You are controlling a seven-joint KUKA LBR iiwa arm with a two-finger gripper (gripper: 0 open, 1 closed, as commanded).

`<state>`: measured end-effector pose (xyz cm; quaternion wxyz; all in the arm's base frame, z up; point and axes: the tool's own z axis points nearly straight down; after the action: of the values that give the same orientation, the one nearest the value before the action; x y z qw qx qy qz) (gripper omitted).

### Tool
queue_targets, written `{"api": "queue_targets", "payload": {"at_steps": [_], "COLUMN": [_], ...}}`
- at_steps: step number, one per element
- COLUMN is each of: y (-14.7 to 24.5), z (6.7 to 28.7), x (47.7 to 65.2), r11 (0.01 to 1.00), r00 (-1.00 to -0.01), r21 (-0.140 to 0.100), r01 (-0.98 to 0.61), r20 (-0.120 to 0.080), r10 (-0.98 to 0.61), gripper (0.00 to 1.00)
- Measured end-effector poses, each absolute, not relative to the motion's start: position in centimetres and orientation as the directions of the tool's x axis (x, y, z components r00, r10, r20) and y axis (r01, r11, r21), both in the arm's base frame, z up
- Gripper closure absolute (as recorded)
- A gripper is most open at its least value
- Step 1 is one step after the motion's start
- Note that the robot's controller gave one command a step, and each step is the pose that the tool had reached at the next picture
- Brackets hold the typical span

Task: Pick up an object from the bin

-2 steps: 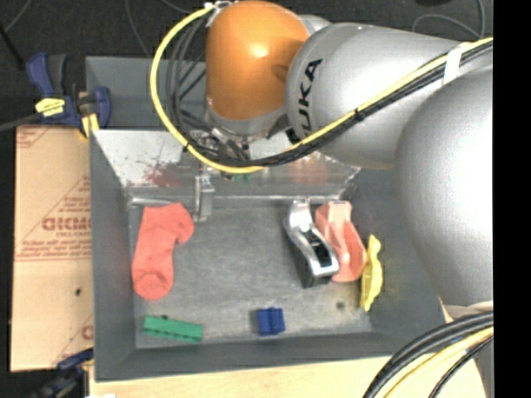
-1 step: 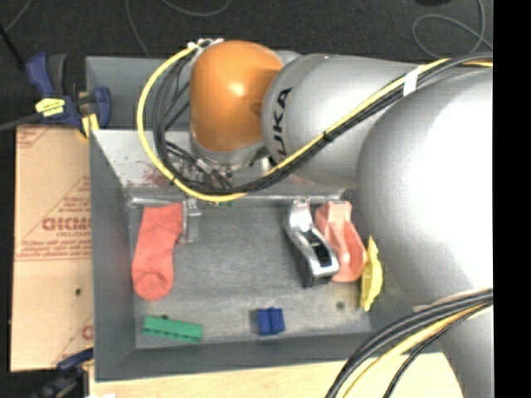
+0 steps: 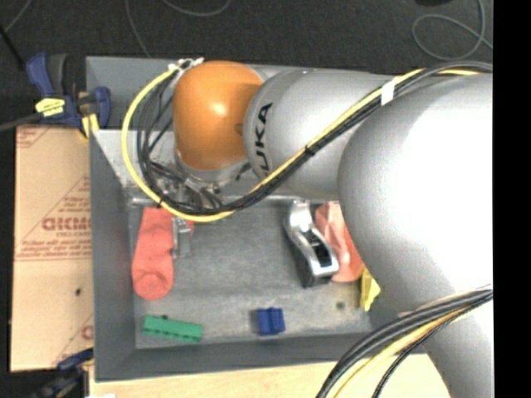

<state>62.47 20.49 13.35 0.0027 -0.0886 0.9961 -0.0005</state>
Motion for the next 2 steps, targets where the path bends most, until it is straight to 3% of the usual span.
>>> {"api": "queue_targets", "payload": {"at_steps": [1,2], "y": [19.3,18.7], "z": [8.9,7.8], "x": [63.9,61.9], "r11": [0.974,0.922], "r00": [-0.974,-0.922], "r21": [0.003,-0.002], "r01": [-0.227,-0.386], "r20": [-0.019,-0.008], "r10": [-0.227,-0.386], "gripper": [0.00,1.00]}}
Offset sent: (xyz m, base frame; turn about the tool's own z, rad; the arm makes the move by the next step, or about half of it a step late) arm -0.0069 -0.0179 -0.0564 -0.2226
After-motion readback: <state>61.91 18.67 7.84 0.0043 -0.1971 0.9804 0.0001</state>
